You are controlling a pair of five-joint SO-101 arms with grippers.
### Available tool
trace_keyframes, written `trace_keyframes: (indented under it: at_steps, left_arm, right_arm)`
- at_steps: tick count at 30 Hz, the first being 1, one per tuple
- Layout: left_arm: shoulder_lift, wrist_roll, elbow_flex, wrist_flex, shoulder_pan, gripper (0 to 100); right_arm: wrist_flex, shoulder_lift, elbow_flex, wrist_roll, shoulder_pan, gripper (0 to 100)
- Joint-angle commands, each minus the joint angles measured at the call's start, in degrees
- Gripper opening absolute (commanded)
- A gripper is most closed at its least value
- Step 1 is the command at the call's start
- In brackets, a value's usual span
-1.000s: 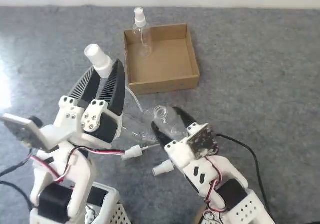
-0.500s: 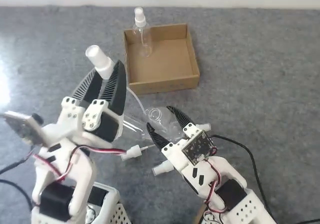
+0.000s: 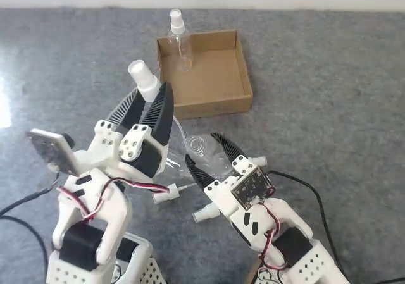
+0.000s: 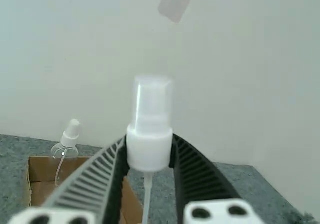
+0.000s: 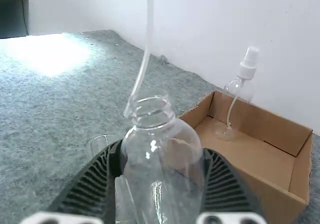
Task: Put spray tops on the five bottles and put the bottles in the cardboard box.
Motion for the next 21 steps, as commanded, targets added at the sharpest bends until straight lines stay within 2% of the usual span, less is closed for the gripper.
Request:
trace_keyframes:
  at_steps: [1, 8, 13, 21]
  left_arm:
    - [-0.97, 0.35, -0.84, -1.93, 0.09, 1]
    - [-8.18, 0.35, -1.54, -1.67, 0.09, 1]
    - [-13.8, 0.18, 2.42, -2.02, 0.26, 1]
    - [-14.77, -2.29, 4.97, -2.02, 0.44, 1]
  right_arm:
    - [-1.19, -1.36, 1.23, 0.88, -0.75, 6.9]
    - [-0.84, -1.1, 1.23, 1.14, -2.86, 6.9]
    - [-0.84, -1.19, 1.23, 1.14, -2.86, 6.9]
    - [-0.84, -1.27, 1.23, 1.14, -2.68, 6.9]
